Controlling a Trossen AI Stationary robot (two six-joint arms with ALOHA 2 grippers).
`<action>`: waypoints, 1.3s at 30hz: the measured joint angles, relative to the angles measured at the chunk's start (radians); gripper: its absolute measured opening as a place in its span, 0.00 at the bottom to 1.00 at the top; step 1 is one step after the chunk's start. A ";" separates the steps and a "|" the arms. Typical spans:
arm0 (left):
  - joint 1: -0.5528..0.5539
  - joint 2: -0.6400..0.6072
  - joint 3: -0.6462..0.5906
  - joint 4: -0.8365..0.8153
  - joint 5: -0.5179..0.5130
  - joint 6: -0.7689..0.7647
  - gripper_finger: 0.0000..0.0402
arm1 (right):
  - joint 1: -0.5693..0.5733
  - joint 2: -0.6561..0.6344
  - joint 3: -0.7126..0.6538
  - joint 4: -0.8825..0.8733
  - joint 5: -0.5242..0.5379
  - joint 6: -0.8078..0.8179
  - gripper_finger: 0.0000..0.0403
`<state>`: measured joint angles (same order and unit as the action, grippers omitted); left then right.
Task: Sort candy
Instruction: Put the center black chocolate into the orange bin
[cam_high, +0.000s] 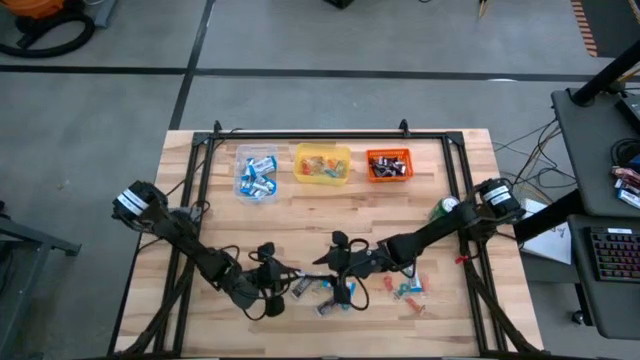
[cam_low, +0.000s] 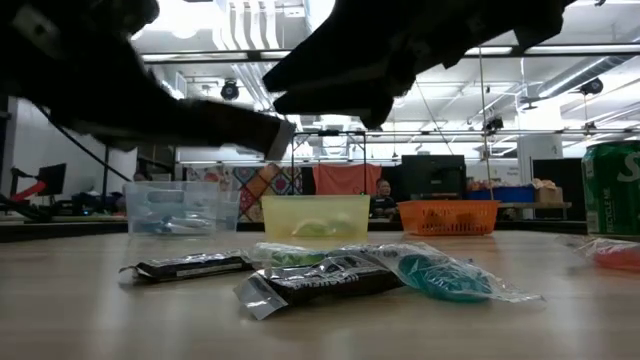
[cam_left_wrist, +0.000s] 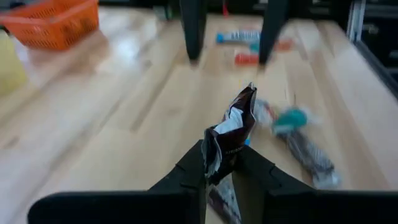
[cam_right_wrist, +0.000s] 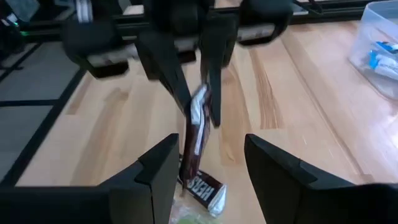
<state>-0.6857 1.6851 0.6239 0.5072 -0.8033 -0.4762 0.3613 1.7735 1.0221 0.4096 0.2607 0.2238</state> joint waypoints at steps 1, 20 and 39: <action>0.006 -0.014 0.000 0.002 -0.001 0.011 0.09 | -0.001 0.009 0.005 -0.001 0.001 -0.006 0.43; 0.042 -0.044 0.002 0.028 0.000 0.057 0.09 | -0.031 0.060 0.056 -0.014 0.001 -0.065 0.06; 0.043 -0.229 0.002 -0.263 0.003 0.031 0.22 | -0.128 -0.120 0.075 -0.592 0.249 -0.012 0.03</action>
<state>-0.6426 1.4559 0.6258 0.2440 -0.8001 -0.4451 0.2333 1.6534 1.0971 -0.1822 0.5101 0.2114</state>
